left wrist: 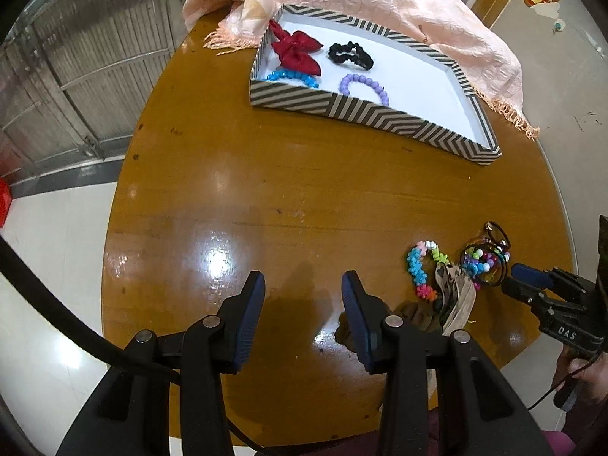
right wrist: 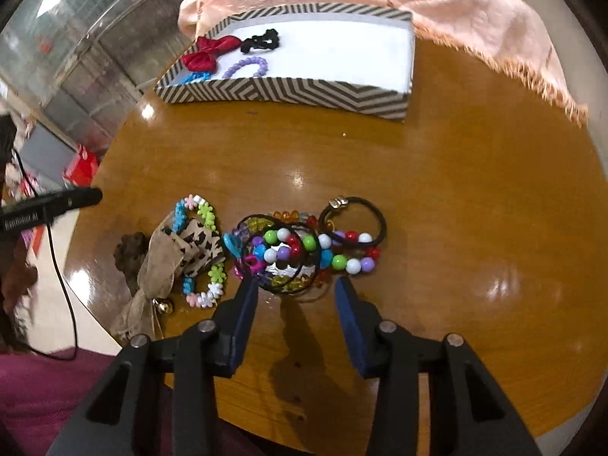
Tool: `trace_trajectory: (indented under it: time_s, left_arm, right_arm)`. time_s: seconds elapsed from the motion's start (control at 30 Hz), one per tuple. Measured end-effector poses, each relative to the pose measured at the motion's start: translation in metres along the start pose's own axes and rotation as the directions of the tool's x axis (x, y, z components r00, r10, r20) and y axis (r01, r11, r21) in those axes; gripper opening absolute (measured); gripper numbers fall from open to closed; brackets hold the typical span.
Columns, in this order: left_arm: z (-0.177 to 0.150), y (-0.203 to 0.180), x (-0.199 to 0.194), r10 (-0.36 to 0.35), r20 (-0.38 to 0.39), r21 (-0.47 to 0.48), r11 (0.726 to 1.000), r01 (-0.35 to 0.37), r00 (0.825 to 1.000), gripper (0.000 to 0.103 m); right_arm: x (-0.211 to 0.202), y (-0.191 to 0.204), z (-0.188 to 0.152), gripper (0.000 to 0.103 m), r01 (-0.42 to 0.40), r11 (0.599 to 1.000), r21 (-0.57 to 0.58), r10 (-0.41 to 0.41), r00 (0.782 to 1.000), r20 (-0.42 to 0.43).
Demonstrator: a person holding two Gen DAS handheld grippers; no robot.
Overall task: Organize jewelry
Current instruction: 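Move both tools back toward the remaining jewelry pile, then grasp the brown scrunchie with the left tool while the right tool grasps black hair ties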
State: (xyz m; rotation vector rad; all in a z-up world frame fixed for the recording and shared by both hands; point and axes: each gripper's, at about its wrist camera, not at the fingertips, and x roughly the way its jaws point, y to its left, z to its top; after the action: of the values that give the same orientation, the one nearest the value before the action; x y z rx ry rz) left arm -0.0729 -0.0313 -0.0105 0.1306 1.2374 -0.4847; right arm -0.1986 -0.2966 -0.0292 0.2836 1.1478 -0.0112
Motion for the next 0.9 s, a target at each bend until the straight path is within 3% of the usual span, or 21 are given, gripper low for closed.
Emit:
trace_trajectory:
  time_s: [0.1,0.17,0.2,0.23,0.63,0.9]
  left_arm:
    - [-0.001,-0.001,0.0,-0.001,0.002,0.003,1.0,0.001,1.0,0.026]
    - [-0.001,-0.002,-0.001,-0.003,0.005,0.009,1.0,0.003,1.0,0.026]
    - [-0.001,-0.003,-0.001,-0.003,0.006,0.012,1.0,0.003,1.0,0.026]
    - [-0.002,-0.003,-0.002,-0.004,0.006,0.014,1.0,0.004,1.0,0.026]
    - [-0.007,0.0,-0.006,-0.038,-0.017,0.017,0.999,0.038,0.999,0.026]
    - [-0.016,-0.009,-0.011,-0.122,-0.041,0.067,0.99,0.124,0.992,0.027]
  right_arm:
    - [0.005,-0.006,0.0,0.044,-0.013,0.999,0.047,0.012,1.0,0.01]
    - [0.009,-0.009,0.001,0.03,-0.024,0.997,0.073,0.022,0.999,0.025]
    - [0.01,-0.009,0.002,0.013,-0.028,0.996,0.08,0.025,0.999,0.031]
    - [0.012,-0.01,0.002,0.008,-0.028,0.996,0.088,0.024,0.999,0.037]
    - [-0.04,-0.009,0.023,0.004,-0.005,1.0,0.028,0.0,0.987,0.158]
    - [-0.057,-0.008,0.03,0.004,-0.029,0.999,0.02,0.024,0.98,0.196]
